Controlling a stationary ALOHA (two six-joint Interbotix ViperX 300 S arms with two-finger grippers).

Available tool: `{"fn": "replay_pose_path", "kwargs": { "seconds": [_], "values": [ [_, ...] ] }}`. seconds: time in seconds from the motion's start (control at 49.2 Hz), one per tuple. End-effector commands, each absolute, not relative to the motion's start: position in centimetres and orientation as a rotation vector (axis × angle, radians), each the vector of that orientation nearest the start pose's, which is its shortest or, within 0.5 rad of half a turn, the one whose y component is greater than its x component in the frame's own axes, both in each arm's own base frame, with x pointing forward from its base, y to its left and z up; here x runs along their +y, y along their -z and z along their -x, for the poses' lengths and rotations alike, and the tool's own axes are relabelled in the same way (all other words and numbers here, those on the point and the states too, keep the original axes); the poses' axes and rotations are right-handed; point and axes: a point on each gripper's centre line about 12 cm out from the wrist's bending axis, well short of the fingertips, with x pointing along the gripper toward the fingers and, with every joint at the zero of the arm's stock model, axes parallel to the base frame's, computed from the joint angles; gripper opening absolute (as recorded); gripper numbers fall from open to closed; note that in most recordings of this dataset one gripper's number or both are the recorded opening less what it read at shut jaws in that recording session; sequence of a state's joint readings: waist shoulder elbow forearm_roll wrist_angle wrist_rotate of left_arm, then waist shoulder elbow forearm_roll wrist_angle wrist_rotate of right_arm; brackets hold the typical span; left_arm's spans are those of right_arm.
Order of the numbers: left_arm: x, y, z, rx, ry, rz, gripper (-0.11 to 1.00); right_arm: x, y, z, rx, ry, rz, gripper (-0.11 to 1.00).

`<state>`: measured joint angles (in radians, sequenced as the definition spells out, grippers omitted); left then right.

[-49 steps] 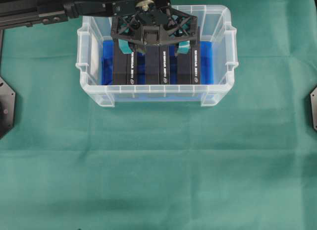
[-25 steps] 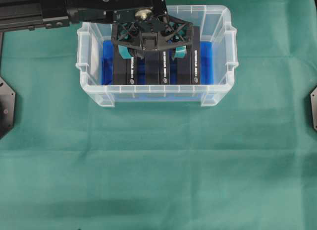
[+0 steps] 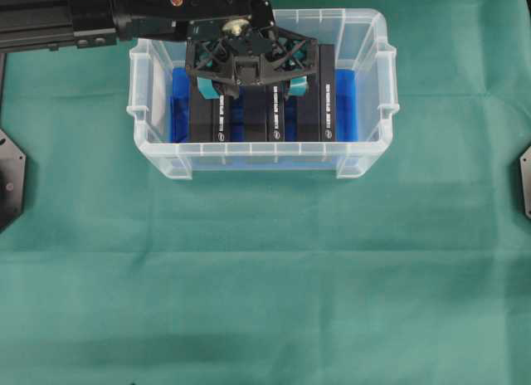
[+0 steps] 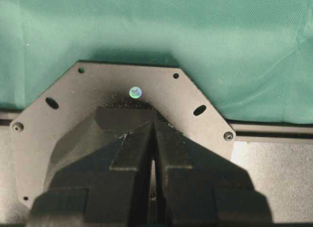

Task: Take the box out of the case with the left arm.
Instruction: 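Lower the open left gripper around the middle box and close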

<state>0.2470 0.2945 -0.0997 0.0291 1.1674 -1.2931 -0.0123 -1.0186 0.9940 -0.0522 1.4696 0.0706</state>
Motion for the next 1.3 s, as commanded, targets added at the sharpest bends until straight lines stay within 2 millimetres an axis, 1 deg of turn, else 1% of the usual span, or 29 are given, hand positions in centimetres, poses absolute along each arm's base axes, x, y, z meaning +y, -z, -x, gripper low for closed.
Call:
{"fn": "replay_pose_path", "kwargs": {
  "seconds": [0.0, 0.264, 0.549, 0.753, 0.814, 0.854, 0.976, 1.159, 1.282],
  "values": [
    [11.8, -23.2, -44.8, 0.991, -1.057, 1.214, 0.97, -0.7, -23.2, -9.3, 1.425, 0.099, -0.031, 0.01],
    [11.5, -21.6, -45.2, 1.012, -1.063, 1.206, 0.97, -0.7, -23.2, -9.3, 1.425, 0.099, -0.031, 0.01],
    [11.7, -20.1, -45.9, 1.003, -1.053, 1.207, 0.97, -0.7, -23.2, -9.3, 1.424, 0.099, -0.031, 0.01],
    [11.8, -20.0, -45.9, 1.005, -1.056, 1.207, 0.96, -0.7, -23.3, -9.3, 1.424, 0.099, -0.031, 0.01],
    [11.8, -20.0, -45.9, 1.005, -1.059, 1.209, 0.93, -0.7, -23.3, -9.4, 1.422, 0.099, -0.031, 0.01],
    [11.8, -20.0, -45.9, 1.004, -1.063, 1.213, 0.87, -0.7, -23.3, -9.3, 1.424, 0.099, -0.031, 0.01],
    [11.8, -20.1, -45.9, 0.994, -1.074, 1.229, 0.61, -0.7, -23.2, -9.3, 1.424, 0.099, -0.031, 0.01],
    [11.8, -20.1, -45.9, 0.988, -1.077, 1.236, 0.6, -0.7, -23.3, -9.4, 1.422, 0.099, -0.031, 0.01],
    [11.7, -20.5, -45.8, 0.986, -1.075, 1.235, 0.6, -0.7, -23.3, -9.3, 1.424, 0.099, -0.031, 0.01]
  ]
}}
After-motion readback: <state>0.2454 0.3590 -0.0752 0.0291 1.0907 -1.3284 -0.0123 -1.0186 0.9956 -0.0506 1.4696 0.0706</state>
